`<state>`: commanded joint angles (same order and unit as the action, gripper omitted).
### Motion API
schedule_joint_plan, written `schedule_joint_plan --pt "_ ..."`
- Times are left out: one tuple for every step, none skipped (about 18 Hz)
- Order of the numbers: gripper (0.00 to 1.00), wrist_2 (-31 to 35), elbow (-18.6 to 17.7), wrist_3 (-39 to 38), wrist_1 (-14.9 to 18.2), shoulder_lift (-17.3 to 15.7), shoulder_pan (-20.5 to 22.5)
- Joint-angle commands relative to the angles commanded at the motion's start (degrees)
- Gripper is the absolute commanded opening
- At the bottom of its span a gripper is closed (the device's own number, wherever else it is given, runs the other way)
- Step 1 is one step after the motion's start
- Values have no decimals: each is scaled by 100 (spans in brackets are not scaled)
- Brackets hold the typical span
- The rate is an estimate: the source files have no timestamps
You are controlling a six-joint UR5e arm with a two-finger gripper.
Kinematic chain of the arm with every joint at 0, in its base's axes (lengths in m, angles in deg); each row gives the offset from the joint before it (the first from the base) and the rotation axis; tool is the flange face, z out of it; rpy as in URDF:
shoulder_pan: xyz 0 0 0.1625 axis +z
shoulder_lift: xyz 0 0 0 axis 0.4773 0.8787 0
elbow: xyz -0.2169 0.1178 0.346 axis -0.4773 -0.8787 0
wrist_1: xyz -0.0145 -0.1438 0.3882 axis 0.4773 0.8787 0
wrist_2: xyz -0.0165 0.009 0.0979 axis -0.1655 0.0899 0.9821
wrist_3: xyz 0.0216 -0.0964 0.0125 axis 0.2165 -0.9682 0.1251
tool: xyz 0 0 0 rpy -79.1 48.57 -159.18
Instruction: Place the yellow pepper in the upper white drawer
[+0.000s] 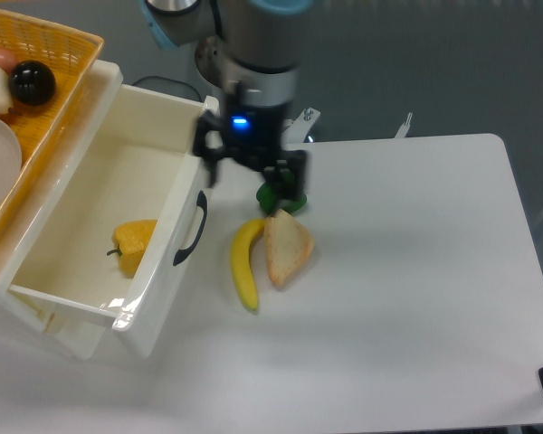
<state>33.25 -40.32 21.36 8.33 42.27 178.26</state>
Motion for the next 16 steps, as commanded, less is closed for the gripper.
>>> schedule_joint_plan --pt "100 44 -88 238 0 35 150" --pt "100 296 -175 432 -17 96 212" --pt "100 760 -220 616 -26 184 213" --pt "100 1208 -255 723 0 263 221" --pt "100 1483 -273 750 -9 368 239" --pt "100 1555 -273 767 -44 509 282" --pt "100 1556 -273 802 -35 606 361" --pt "100 1547 -273 855 -26 702 440" --pt "100 1547 -273 916 -35 851 511" --pt "100 1538 -264 969 -122 983 572" --pt "100 1538 -264 1022 -436 1141 590" --pt "100 1556 -264 1049 -726 1273 634" --pt "100 1564 -264 1075 -860 1353 669" --pt "100 1565 -264 1197 -896 1432 661" --pt "100 1565 -264 1442 -922 1494 661" --pt "100 1547 -264 1723 -931 1547 661"
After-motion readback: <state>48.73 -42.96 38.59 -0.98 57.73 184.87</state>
